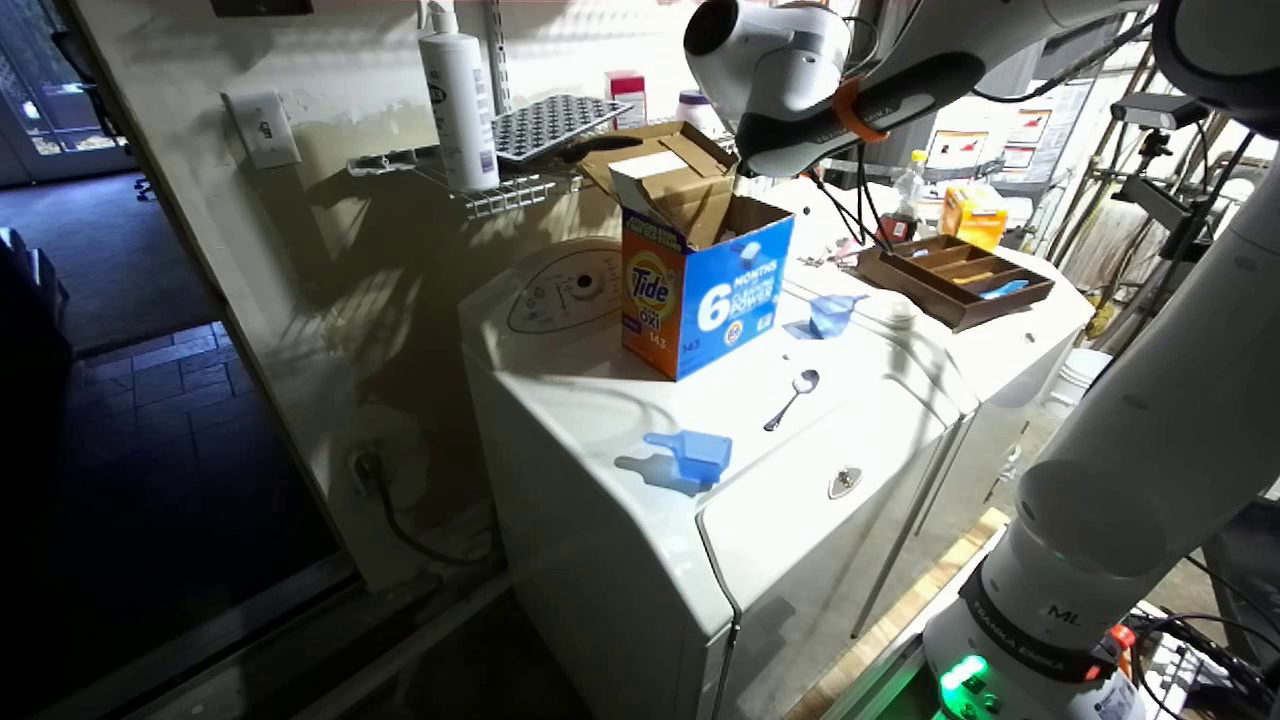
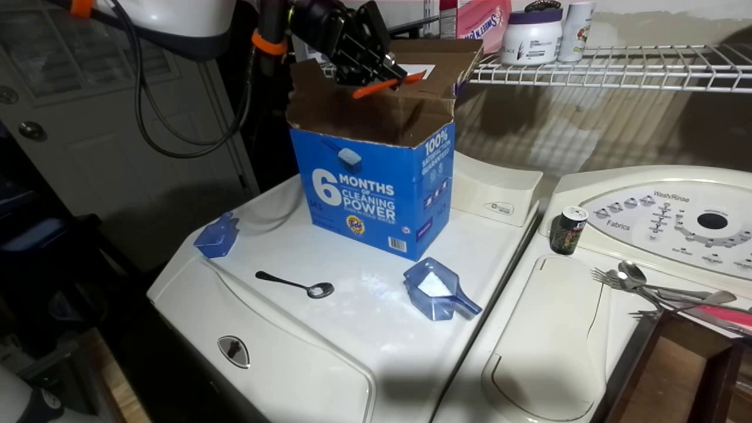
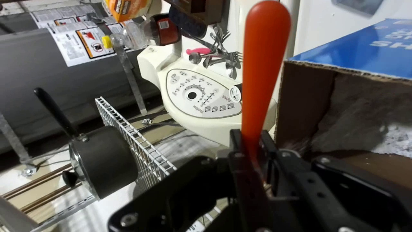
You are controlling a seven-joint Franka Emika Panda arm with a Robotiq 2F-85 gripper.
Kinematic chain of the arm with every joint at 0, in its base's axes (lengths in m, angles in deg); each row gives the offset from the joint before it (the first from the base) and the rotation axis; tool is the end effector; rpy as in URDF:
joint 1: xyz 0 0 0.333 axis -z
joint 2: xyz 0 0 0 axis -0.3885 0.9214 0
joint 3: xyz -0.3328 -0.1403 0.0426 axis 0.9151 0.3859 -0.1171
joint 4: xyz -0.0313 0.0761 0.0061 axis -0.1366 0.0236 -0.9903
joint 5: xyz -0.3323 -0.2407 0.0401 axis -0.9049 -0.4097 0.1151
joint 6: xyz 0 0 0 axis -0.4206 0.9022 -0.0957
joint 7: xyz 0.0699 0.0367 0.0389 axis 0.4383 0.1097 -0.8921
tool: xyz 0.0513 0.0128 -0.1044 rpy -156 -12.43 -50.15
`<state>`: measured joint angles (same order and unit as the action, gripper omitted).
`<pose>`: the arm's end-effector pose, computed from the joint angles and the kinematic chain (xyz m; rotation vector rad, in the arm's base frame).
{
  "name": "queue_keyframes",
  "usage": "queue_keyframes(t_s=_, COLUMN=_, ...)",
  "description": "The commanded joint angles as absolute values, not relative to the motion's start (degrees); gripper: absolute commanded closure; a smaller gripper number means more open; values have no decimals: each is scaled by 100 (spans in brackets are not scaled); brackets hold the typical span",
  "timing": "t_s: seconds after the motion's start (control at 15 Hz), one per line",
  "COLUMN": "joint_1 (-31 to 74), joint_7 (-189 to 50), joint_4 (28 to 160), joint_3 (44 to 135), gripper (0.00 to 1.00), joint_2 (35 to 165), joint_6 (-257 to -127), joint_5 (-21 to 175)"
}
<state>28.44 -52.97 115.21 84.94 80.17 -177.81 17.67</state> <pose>0.5814 -0.0980 0.5638 2.1759 0.0741 0.3457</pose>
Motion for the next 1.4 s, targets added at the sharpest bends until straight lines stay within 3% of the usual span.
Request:
queue_keyframes(t_s=0.0, joint_1=2616, joint_7=-5489, joint_4=11182, joint_3=8501, gripper=96, joint_2=8374, joint_6=-17549, joint_5=1303)
queue_keyframes(t_s=0.6, joint_1=2292, joint_7=-6295, joint_4=11214, joint_3=8476, gripper=96, joint_2=8641, joint_6=-17251, joint_5=-133)
queue_keyframes(t_s=1.33, joint_1=2224, joint_7=-7133, joint_4=11304, joint_3=8479, gripper=96, joint_2=8622, joint_6=-17251, joint_5=-465)
